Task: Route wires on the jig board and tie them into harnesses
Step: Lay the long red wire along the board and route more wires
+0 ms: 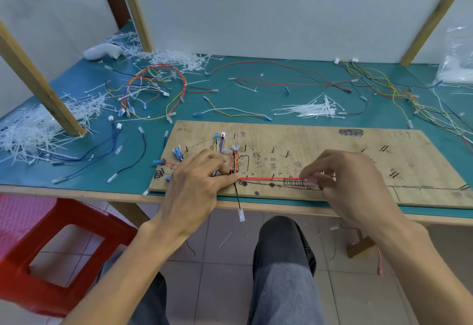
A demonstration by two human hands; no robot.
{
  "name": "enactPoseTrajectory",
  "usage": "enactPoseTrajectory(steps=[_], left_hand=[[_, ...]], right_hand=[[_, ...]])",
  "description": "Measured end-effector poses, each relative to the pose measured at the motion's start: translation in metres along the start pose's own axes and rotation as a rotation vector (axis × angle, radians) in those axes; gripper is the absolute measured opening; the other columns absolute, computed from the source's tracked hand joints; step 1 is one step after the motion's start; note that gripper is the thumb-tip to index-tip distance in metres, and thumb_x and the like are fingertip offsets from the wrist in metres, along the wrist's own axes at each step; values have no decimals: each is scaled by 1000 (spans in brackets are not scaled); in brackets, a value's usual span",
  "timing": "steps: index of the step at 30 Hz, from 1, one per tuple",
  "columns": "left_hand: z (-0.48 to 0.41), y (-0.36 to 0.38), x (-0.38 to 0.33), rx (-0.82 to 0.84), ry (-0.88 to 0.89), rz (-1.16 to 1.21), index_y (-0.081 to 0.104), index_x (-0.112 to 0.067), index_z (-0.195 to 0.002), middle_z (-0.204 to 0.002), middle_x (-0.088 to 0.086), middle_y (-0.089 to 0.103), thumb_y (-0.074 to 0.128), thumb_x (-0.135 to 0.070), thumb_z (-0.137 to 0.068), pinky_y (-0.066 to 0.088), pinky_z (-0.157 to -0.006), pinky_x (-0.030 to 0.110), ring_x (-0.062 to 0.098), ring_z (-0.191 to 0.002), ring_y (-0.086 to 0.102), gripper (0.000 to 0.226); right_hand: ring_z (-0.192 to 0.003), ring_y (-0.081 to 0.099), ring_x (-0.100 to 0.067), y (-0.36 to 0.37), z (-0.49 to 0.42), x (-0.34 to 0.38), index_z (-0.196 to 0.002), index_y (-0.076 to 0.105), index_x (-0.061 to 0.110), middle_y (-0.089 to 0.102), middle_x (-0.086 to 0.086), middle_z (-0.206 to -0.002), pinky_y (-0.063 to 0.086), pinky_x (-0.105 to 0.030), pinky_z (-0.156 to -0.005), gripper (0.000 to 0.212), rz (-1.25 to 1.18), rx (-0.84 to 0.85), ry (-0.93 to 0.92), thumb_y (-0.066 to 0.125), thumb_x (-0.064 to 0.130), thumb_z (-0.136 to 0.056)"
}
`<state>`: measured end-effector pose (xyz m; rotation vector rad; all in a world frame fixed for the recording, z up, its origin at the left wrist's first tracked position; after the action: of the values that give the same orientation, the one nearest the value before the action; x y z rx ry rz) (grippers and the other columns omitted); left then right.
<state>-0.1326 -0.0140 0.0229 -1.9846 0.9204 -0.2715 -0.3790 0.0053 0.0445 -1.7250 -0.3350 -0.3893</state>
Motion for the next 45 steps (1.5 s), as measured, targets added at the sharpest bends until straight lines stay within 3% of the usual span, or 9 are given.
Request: enactPoseTrajectory(steps=[7, 16, 20, 24, 27, 31, 36, 39, 45], left_hand=[[-3, -4, -4, 15, -7, 10, 85, -23, -107, -94, 0, 70, 79, 1, -86, 54, -83, 48, 30, -108, 68, 32], [-5, -4, -5, 53, -37, -1, 84, -24, -111, -94, -2, 69, 83, 9, -81, 54, -79, 49, 29, -106, 68, 45], [-5, -6, -6, 60, -43, -18, 83, -24, -113, -94, -3, 67, 81, 9, -81, 53, -78, 46, 28, -104, 67, 46], [-4, -7, -13, 94, -34, -86, 82, -22, -117, -97, -4, 68, 81, 6, -81, 53, -81, 44, 27, -106, 65, 46], [1, -7, -16, 132, -44, -130, 79, -21, -123, -103, -5, 70, 78, 2, -80, 52, -87, 42, 25, -112, 63, 49], [8, -5, -19, 210, -92, -195, 72, -19, -134, -115, -5, 72, 74, 2, -75, 50, -100, 46, 26, -124, 60, 62], [23, -1, -24, 313, -162, -290, 60, -18, -148, -139, -2, 66, 79, -4, -66, 35, -112, 46, 28, -138, 50, 85], [33, 9, -25, 382, -216, -300, 47, -21, -158, -155, -2, 54, 81, -9, -68, 32, -118, 48, 28, -146, 40, 97], [44, 12, -26, 369, -253, -248, 26, -23, -166, -170, -1, 33, 79, -3, -69, 25, -124, 47, 25, -153, 31, 113]], right_hand=[[-78, 64, -4, 1, -3, -23, -92, 87, 26, 68, 15, -91, 60, -33, -74, 54, -35, 28, 50, 73, -20, -68], [-75, 51, -15, 3, 18, -27, -122, 79, 36, 48, 14, -84, 44, -35, -59, 49, 195, 3, 12, 72, 2, -87], [-74, 51, -16, 3, 27, -24, -137, 67, 42, 46, 14, -86, 43, -32, -53, 65, 287, 20, -28, 68, 2, -86], [-71, 48, -17, 1, 43, -15, -146, 59, 36, 51, 12, -86, 22, -26, -43, 79, 474, -22, -70, 75, 3, -77], [-89, 48, -22, -2, 55, -13, -127, 74, 28, 66, 10, -91, 33, -30, -52, 65, 583, -35, -140, 85, 8, -66], [-110, 51, -28, -9, 47, 0, -129, 72, 21, 67, -2, -122, 55, -46, -69, 44, 509, -102, -148, 79, 18, -85], [-111, 52, -19, 18, 40, 9, -135, 70, 26, 61, 4, -124, 56, -37, -78, 39, 398, -11, -115, 67, 19, -97], [-107, 54, -27, 17, 48, 6, -126, 77, 14, 68, -3, -117, 56, -43, -81, 45, 388, -89, -126, 78, 4, -83], [-123, 54, -33, 21, 65, -2, -136, 69, 7, 66, -9, -139, 54, -56, -98, 55, 306, -153, -147, 78, -1, -83]])
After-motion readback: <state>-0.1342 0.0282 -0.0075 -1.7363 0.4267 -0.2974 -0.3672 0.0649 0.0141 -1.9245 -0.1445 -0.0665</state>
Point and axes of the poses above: each hand's wrist, its own z-axis away from the middle knuckle, its own y-axis out of the palm, x = y × z, the point moved 10 cm from there along -z, towards the middle knuckle
